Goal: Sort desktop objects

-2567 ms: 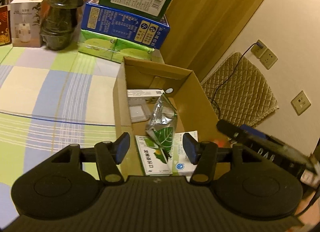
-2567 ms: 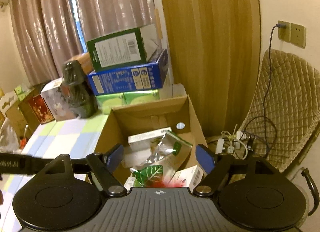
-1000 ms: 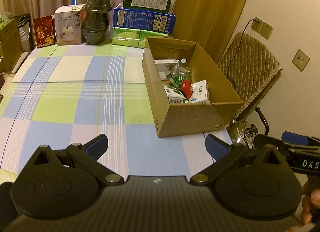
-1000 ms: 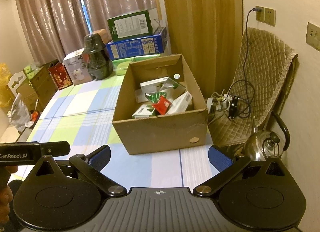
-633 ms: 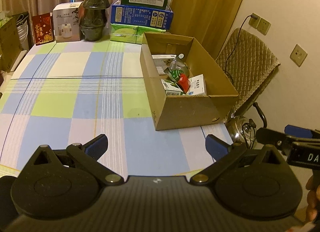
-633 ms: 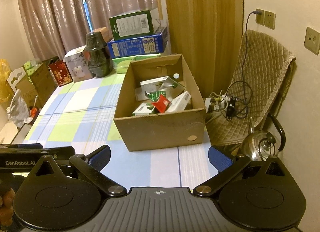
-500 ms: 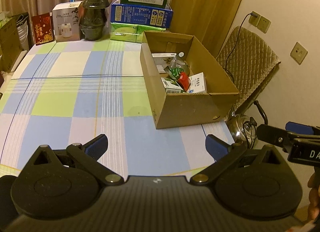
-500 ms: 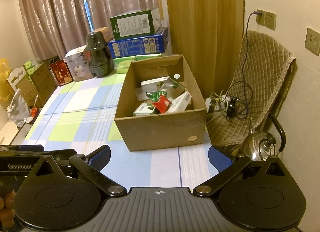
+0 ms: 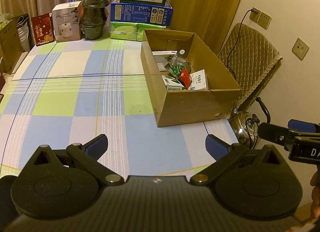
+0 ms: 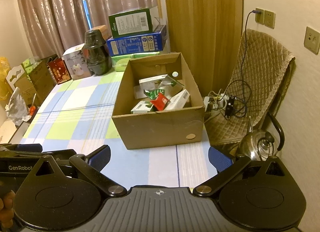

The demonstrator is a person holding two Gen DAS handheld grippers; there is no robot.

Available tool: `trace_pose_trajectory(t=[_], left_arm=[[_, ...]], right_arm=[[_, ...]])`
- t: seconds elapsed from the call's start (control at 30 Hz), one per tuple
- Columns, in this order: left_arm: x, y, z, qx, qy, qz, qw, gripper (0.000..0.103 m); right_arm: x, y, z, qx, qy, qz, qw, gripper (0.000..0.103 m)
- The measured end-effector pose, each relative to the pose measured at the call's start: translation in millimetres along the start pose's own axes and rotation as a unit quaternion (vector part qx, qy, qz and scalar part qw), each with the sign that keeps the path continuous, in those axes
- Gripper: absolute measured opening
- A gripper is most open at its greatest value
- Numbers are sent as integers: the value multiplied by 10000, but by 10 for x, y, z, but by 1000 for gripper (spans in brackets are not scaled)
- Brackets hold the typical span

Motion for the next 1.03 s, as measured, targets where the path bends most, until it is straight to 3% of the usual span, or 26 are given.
trace_pose_trajectory(t=[0.9, 1.03], left_arm=[[0, 9, 47, -31, 12, 112, 9999, 102], [26, -18, 7, 105, 70, 119, 9998, 102]], right_arm=[[26, 60, 45, -97, 39, -17, 9999, 101], [29, 79, 56, -110, 37, -12, 9999, 101]])
Point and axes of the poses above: each gripper's, at about its wrist camera, not at the fingertips, and z roughly the way its jaws point, x to its right, y to its underside, the point moved 10 cm from there along z, roughly the way its jaws point, and after that the axes turned 9 degrees about x, right-handed, at the moved point
